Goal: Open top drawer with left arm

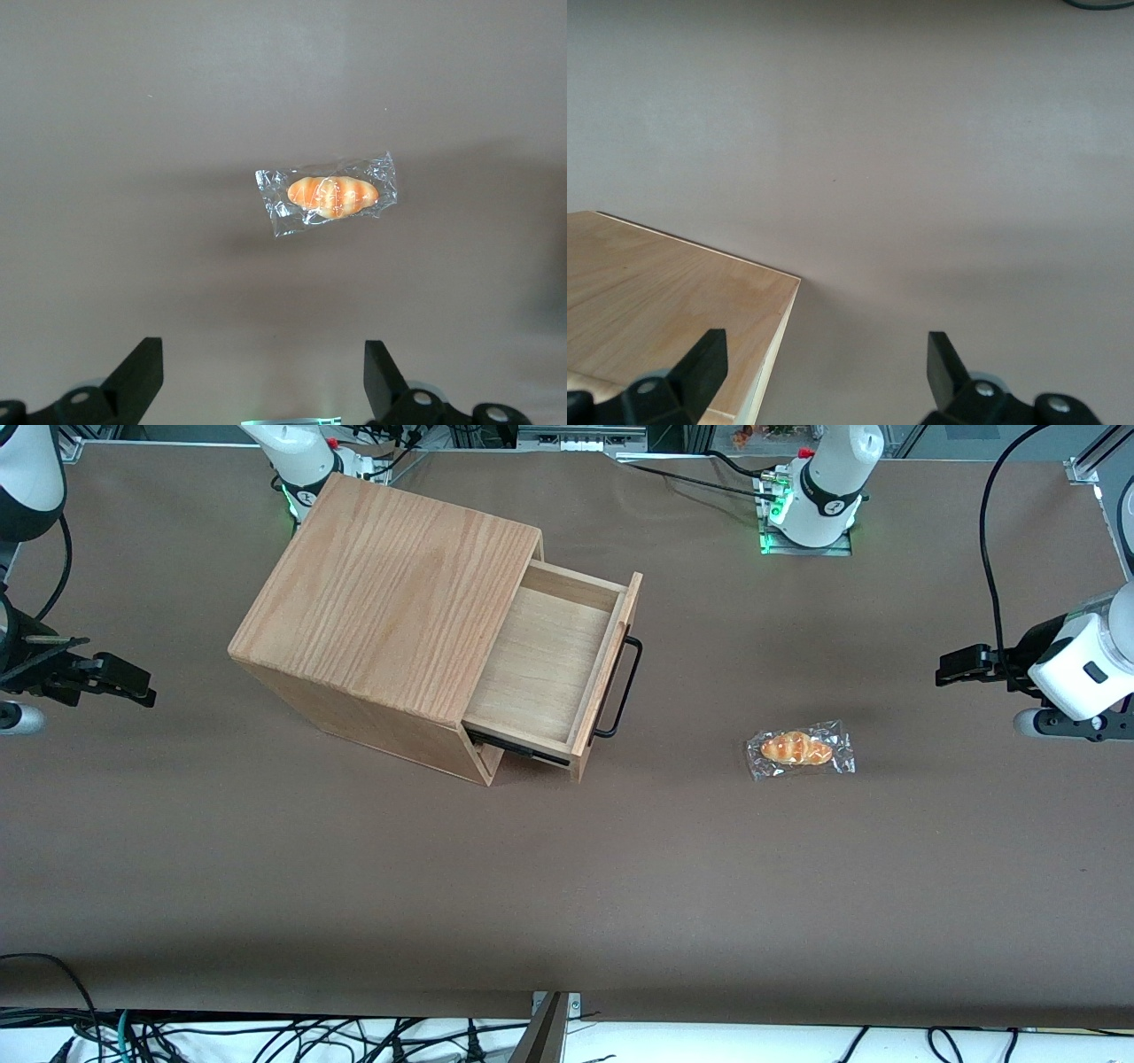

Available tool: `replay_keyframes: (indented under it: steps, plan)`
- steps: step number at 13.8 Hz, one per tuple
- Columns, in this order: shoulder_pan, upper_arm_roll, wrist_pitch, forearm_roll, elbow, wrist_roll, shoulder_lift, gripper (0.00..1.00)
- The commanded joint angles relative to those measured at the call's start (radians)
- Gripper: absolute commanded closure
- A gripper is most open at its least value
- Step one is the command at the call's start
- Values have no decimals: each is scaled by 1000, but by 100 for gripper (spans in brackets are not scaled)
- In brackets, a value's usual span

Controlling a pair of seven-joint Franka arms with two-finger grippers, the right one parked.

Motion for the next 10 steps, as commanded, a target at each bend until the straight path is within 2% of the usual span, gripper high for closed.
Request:
replay_keyframes:
  steps: [1, 5, 10]
  plan:
    - [-3, 8, -12, -19, 33, 14, 22, 0]
    - [-2, 8, 63, -15, 24, 14, 25, 0]
    - [-3, 6, 68, -10, 27, 13, 28, 0]
